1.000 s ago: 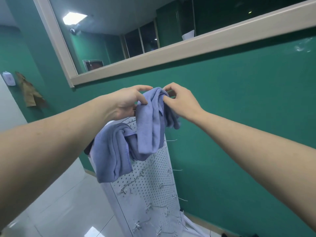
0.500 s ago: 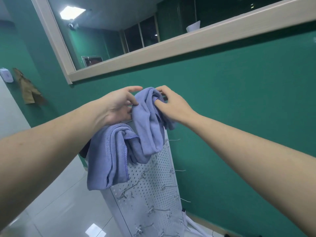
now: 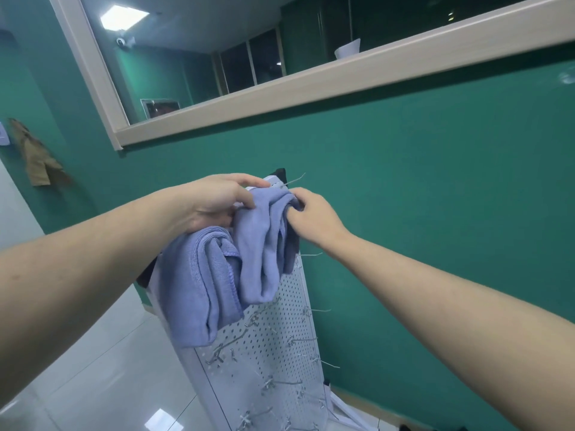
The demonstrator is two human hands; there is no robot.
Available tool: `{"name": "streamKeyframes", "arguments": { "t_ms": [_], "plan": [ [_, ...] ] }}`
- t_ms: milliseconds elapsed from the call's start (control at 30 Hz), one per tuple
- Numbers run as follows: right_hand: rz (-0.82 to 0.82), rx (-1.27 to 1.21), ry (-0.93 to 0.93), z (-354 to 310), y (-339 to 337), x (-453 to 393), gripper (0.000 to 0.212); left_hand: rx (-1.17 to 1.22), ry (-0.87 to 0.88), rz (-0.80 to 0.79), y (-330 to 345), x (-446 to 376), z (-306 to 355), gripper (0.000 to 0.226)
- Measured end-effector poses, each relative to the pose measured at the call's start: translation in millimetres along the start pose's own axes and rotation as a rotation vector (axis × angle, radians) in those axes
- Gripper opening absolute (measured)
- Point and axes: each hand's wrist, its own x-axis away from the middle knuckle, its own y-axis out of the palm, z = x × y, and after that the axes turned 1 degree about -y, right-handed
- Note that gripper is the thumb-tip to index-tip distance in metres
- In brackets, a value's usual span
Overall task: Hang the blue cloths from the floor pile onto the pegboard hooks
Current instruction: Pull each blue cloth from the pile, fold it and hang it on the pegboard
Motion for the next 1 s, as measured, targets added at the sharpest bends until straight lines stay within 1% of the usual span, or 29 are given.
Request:
{"name": "streamKeyframes", "arguments": {
  "t_ms": [100, 200, 267, 333, 400, 467, 533, 600, 633, 700, 767, 833, 867, 933, 1000],
  "plan": [
    [0.011, -0.122, 0.019, -3.3, 3.4, -5.8, 0.021, 0.007, 0.074, 0.143, -2.2, 0.8, 1.0, 0.042],
    [-0.001, -0.137, 0.01, -0.9, 10.1, -9.3, 0.018, -0.034, 0.091, 0.232, -5.5, 2.2, 0.4, 0.042],
    [-0.033, -0.072, 0.041, -0.6, 14.4, -11.2, 0.018, -0.187, 0.076, 0.214, -6.5, 4.1, -0.9, 0.041],
    [-0.067, 0.002, 0.06, 0.3, 16.6, -14.4, 0.021, -0.301, 0.027, 0.128, -6.7, 9.4, -0.3, 0.04],
    [-0.072, 0.022, 0.041, -1.9, 15.6, -16.2, 0.023, -0.317, -0.002, 0.033, -8.2, 14.0, -1.6, 0.05],
    [-0.082, -0.029, 0.035, -3.5, 11.9, -17.3, 0.027, -0.325, 0.043, 0.027, -9.0, 14.8, -4.0, 0.056],
    [-0.074, -0.11, 0.032, -8.3, 5.0, -16.4, 0.027, -0.235, 0.091, 0.072, -6.2, 14.8, -5.2, 0.05],
    [-0.058, -0.237, 0.044, -14.3, -1.9, -16.7, 0.017, -0.045, 0.072, 0.102, -4.5, 13.8, -3.4, 0.047],
    [-0.061, -0.271, 0.046, -17.3, -4.0, -17.5, 0.016, 0.044, 0.05, 0.1, -4.7, 13.7, -3.1, 0.048],
    [-0.084, -0.22, 0.027, -22.9, -3.6, -19.4, 0.016, 0.129, -0.007, 0.085, -7.9, 13.7, -4.3, 0.049],
    [-0.117, -0.075, -0.008, -26.9, 1.1, -21.0, 0.019, 0.116, -0.057, 0.081, -13.0, 12.8, -7.3, 0.051],
    [-0.185, 0.02, 0.009, -31.7, 4.7, -20.1, 0.026, 0.021, -0.093, 0.103, -14.8, 11.0, -10.6, 0.054],
    [-0.23, 0.013, 0.053, -34.7, 4.9, -18.6, 0.028, -0.095, -0.084, 0.133, -14.7, 10.8, -11.8, 0.055],
    [-0.33, -0.026, 0.124, -36.2, 5.5, -14.4, 0.029, -0.457, -0.018, 0.191, -12.2, 14.0, -10.6, 0.048],
    [-0.406, -0.059, 0.122, -34.0, 5.1, -7.9, 0.029, -0.79, 0.034, 0.212, -7.1, 18.7, -8.8, 0.046]
  ]
}}
